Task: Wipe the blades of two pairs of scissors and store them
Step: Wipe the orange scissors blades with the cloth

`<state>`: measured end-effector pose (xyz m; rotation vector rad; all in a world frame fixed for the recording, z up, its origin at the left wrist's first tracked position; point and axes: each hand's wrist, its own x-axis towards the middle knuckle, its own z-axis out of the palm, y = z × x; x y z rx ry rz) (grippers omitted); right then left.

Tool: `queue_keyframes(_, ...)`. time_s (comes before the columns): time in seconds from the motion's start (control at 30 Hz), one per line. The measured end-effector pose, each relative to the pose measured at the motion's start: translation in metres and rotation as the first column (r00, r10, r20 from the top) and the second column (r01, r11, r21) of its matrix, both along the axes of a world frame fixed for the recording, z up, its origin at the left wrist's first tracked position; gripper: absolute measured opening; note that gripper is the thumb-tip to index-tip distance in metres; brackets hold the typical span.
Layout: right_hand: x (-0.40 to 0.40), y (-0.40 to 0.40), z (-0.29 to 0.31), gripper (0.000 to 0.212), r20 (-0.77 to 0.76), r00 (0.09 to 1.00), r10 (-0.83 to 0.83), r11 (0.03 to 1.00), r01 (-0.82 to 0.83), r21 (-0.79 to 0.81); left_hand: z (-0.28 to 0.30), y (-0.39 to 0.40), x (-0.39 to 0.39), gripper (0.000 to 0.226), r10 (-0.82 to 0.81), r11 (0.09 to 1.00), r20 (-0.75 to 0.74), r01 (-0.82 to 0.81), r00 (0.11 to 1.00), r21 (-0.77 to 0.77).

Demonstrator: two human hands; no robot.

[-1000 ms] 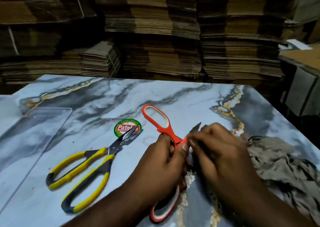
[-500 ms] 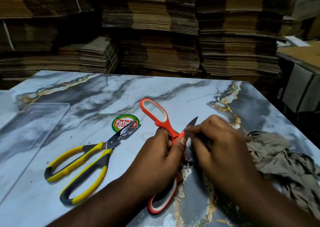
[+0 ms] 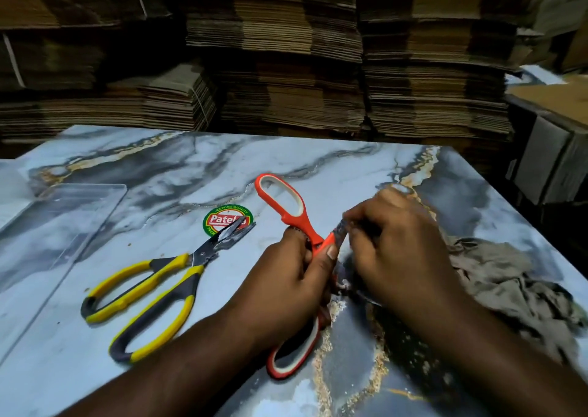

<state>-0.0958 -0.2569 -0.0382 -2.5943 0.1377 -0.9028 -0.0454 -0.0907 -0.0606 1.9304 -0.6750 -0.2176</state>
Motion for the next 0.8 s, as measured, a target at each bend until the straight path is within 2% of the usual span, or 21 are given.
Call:
queue_keyframes(0.03, -0.006, 0.010, -0.002, 0.013, -0.007, 0.999, 0.048, 0.999, -0.048, -0.026, 0.000, 0.000, 0.000, 0.026, -0.005, 1.000, 0.008, 0.005, 1.000, 0.000)
queue_keyframes(0.1, -0.012, 0.011, -0.001, 0.014, -0.029, 0.991, 0.130, 0.991, -0.129, 0.023, 0.000, 0.001, 0.001, 0.029, -0.011, 1.000, -0.007, 0.011, 1.000, 0.002)
queue_keyframes(0.2, 0.008, -0.027, 0.002, 0.013, -0.041, 0.999, 0.005, 0.992, 0.000, 0.126, 0.001, 0.001, 0.002, 0.036, -0.039, 0.999, -0.062, 0.037, 0.997, -0.023)
queue_keyframes(0.3, 0.009, -0.037, 0.007, 0.012, 0.028, 0.997, -0.070, 0.972, 0.061, 0.227, 0.001, 0.000, 0.002, 0.031, -0.033, 0.999, -0.025, 0.033, 0.999, 0.019)
queue_keyframes(0.37, 0.001, -0.030, 0.006, 0.014, 0.099, 0.993, -0.061, 0.977, 0.039, 0.210, -0.001, -0.001, 0.003, 0.032, -0.024, 1.000, -0.030, 0.024, 0.999, 0.017)
queue_keyframes(0.5, -0.005, -0.029, 0.003, 0.018, 0.111, 0.992, -0.054, 0.995, 0.044, 0.093, -0.004, -0.001, 0.003, 0.034, -0.043, 0.999, -0.042, 0.043, 0.998, -0.004)
queue_keyframes(0.57, 0.001, -0.048, 0.008, 0.018, 0.139, 0.980, -0.141, 0.979, 0.117, 0.168, -0.005, 0.000, 0.003, 0.032, -0.056, 0.998, -0.042, 0.055, 0.998, -0.027)
queue_keyframes(0.63, 0.000, -0.064, 0.017, 0.019, 0.185, 0.963, -0.194, 0.943, 0.131, 0.307, -0.006, -0.001, 0.002, 0.031, -0.065, 0.997, -0.056, 0.063, 0.996, -0.038)
queue_keyframes(0.7, -0.010, -0.055, 0.019, 0.018, 0.199, 0.974, -0.106, 0.942, 0.035, 0.333, -0.005, -0.001, 0.003, 0.033, -0.063, 0.997, -0.069, 0.060, 0.996, -0.039)
queue_keyframes(0.8, -0.020, -0.010, 0.005, 0.021, 0.116, 0.983, 0.139, 0.925, -0.171, 0.340, -0.006, -0.002, 0.004, 0.030, -0.057, 0.997, -0.054, 0.054, 0.997, -0.046)
